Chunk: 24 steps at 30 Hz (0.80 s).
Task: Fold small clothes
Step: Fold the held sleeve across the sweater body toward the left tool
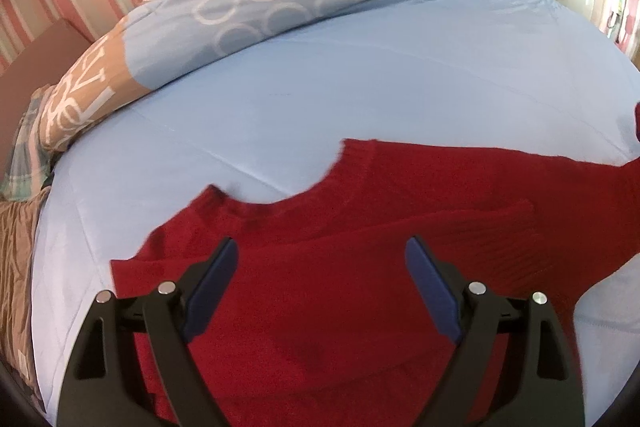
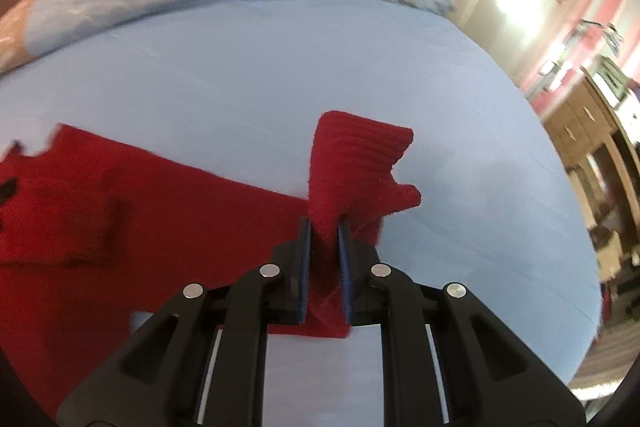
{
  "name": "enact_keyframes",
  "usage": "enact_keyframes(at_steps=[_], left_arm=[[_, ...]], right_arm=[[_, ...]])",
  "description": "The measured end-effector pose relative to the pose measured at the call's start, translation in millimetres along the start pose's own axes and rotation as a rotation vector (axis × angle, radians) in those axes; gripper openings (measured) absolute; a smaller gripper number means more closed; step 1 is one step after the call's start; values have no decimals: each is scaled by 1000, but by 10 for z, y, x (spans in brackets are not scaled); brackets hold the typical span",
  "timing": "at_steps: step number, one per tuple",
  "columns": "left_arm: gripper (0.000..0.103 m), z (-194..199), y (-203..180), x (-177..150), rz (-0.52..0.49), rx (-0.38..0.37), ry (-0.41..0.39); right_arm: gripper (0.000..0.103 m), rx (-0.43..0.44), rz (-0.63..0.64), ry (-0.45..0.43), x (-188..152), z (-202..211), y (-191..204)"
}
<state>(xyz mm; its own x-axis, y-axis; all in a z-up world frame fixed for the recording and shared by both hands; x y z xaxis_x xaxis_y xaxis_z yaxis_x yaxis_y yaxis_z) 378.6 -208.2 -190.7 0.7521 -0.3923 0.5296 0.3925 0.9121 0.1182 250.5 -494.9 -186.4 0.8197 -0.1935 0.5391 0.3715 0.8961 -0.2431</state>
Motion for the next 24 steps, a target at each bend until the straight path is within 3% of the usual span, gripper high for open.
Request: enact_keyframes(at_steps=[7,14,18,22,24], left_arm=[[86,142,474,-155,48,26,7],[86,273,1030,-449,98,67,22],[86,297,1266,-596,128,82,39],[86,286,1391,-719,158,77,57],[86,293,1409,-756,162,77,58]], right_arm=[[13,218,37,-38,121,488,1030],[13,389,119,-1,82,666,2128],[13,434,206,62,-119,572,2635],[14,442,239,106,-238,462,2770],[21,451,244,129,-281,466,2786]])
Point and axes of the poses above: each gripper's, at about its wrist camera, not at the fingertips, and z roughly against the way its jaws point, y to its left, x to its top, the point moved 3 cm from there along -z, roughly the way its jaws point, and after that the axes turned 6 degrees about -x, right-handed, at the moved point
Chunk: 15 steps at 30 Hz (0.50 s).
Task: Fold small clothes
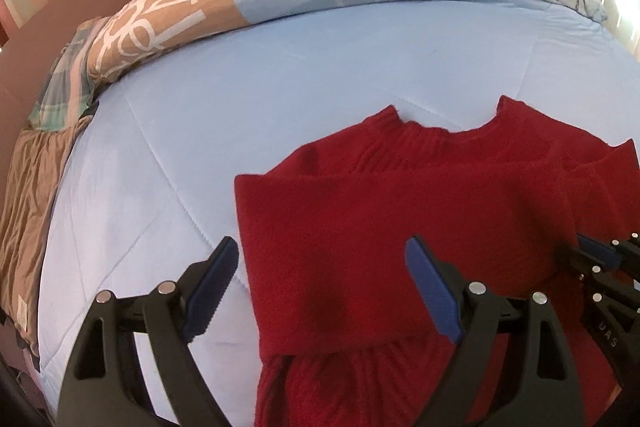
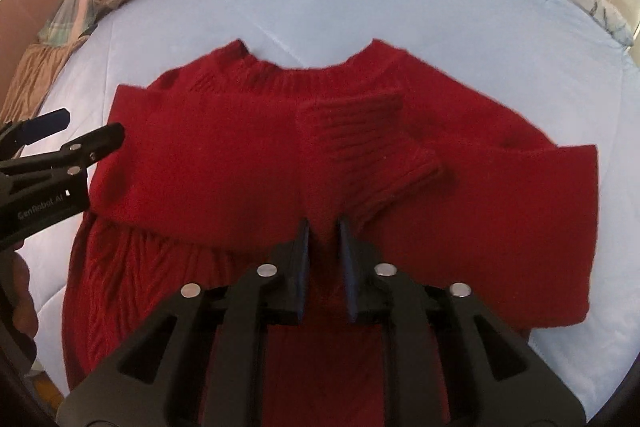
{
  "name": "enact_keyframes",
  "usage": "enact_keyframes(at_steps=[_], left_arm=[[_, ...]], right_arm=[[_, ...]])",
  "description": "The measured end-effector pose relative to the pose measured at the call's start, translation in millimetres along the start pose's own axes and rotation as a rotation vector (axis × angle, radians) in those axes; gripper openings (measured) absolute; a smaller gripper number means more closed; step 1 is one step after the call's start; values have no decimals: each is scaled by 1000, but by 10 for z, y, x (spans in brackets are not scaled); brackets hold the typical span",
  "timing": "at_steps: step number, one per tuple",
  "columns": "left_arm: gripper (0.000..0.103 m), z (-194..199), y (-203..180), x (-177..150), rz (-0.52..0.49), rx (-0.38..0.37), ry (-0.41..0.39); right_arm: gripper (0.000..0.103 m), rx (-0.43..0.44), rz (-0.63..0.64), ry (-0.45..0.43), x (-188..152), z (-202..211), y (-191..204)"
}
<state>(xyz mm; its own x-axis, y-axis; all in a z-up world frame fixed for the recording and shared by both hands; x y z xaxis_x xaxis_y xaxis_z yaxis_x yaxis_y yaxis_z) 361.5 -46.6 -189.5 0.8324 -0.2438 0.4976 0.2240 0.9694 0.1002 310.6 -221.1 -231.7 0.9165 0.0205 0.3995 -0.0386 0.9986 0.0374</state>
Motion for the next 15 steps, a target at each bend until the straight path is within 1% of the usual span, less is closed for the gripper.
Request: enact_keyframes(at_steps=[4,7,9,12,15], left_arm=[[86,17,-5,-20,7,-13,3],[86,40,-66,-7,4,-30,2],[86,51,-146,-1,0,-53,2],[86,33,-325,8,-10,-95,8],[86,-12,-569,5,-23,-140,19]], right_arm=[[23,-5,9,15,-23,74,-14],[31,-4,26,4,-46,208,-54],[43,-26,46,-24,-71,334,-116],[44,-89,42,-44,-116,487,-350],[44,-132,-14,-18,-179,488,-671]])
Point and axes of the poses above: each gripper's, at about its wrist camera, not at the fingertips, and z roughly against the way its jaws point, y to its left, x to its top, the point moved 3 cm from there along -z, roughly the way its jaws point, and after that the axes turned 6 degrees about -x, right-handed, at the moved point
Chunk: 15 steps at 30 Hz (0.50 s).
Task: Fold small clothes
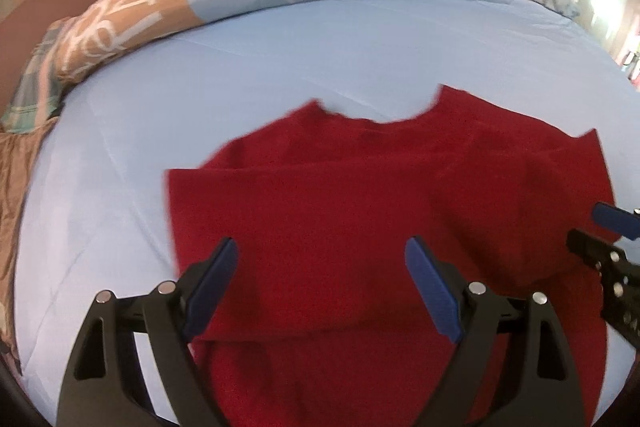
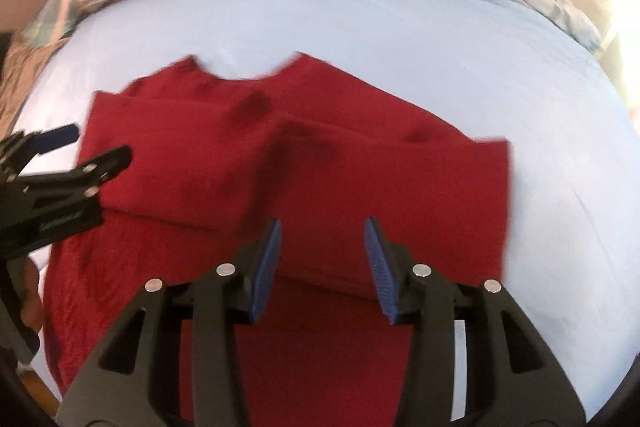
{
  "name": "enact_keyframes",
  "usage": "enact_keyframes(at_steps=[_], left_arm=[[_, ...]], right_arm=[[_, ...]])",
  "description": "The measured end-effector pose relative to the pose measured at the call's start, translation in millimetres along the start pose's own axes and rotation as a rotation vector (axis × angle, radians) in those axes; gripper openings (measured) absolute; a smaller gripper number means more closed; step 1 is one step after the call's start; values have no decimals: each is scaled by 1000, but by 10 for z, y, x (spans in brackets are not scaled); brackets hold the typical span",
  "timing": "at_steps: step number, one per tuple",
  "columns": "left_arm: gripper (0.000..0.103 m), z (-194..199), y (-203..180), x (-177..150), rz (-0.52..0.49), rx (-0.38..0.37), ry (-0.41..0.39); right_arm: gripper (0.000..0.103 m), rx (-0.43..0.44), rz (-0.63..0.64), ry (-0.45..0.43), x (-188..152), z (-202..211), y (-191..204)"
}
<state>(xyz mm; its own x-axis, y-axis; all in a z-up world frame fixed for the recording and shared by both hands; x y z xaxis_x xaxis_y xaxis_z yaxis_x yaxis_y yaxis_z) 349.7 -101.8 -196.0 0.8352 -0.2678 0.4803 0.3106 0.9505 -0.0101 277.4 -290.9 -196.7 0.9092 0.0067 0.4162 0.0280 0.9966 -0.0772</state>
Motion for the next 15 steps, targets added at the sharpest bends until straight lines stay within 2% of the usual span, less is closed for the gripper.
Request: enact_keyframes(at_steps=[8,10,12,15], left_arm=[[86,-192,-648,63,2,-145,33],[86,-221,-815,106,-27,-142,23],[86,-302,-974,143,-88,-103,24],[86,-420,-1034,184,-129,-68,32]], right_arm=[[44,-42,-69,21,-127,-109,-399],[44,-45,-75,26,-150,-122,-442],[44,-54,-77,23,-178,-110,-497],[44,-62,-89,21,-192,-110,-551]])
Point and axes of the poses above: each gripper's, at about its wrist camera, not at the fingertips, and z roughly against the way its jaws point, y to its left, x to its top, the point moved 3 cm from there along -z, roughly the way its jaws point, and after that the axes turned 6 degrees about -x, right-handed, at the moved point
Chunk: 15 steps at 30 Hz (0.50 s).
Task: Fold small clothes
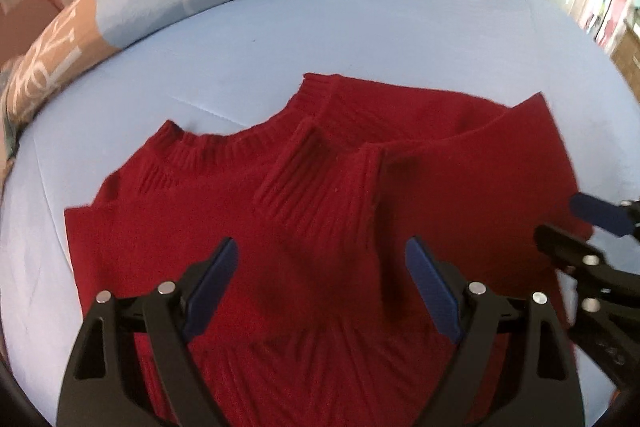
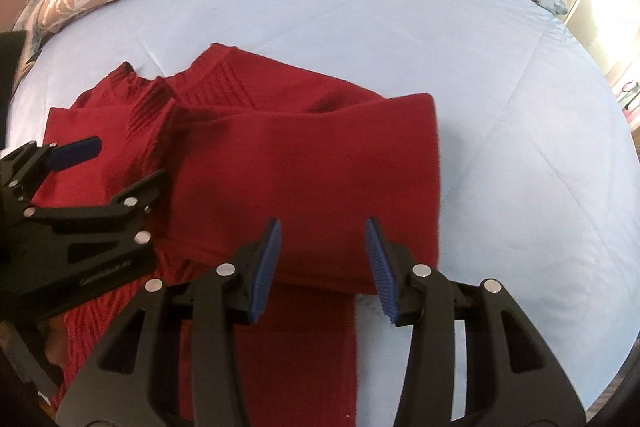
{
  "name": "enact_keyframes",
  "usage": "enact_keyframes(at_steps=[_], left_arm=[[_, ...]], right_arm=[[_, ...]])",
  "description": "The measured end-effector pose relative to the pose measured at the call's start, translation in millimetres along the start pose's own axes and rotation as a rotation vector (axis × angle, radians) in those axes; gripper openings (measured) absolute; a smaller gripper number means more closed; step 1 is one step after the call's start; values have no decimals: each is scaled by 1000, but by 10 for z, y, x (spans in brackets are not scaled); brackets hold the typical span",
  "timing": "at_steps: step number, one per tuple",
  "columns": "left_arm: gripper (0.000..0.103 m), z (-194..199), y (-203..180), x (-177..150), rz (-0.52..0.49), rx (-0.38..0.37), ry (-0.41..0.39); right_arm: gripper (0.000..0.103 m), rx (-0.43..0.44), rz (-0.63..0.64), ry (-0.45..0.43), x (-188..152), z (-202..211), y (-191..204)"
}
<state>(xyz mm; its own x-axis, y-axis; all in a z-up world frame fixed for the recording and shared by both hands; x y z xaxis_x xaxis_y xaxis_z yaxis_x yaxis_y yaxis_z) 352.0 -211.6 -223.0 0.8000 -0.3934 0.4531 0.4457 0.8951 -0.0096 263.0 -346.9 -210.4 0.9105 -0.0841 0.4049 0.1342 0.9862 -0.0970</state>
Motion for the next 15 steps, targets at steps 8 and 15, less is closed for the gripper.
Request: enact_keyframes(at_steps=[8,15], left_arm=[[16,-82,202,17,19,-65,4],[15,482,722,-16,28,-8,-150]], right_arm=[[48,-20,-24,10,-61,-42,-121],[53,-39,-53,-32,-30,76,-166]])
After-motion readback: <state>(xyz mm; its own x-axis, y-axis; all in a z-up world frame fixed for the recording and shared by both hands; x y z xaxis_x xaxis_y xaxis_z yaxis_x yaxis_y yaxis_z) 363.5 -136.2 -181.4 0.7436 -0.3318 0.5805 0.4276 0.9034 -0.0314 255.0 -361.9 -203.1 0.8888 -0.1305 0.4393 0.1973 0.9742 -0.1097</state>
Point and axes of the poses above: each gripper's, at about its wrist camera, not at the fingertips, and z roughly against the way its jaws point, y to its left, x to its top, the point moved 3 cm from there along -z, roughly the way its jaws point, and after that the axes turned 6 degrees about -x, right-handed, at the moved point
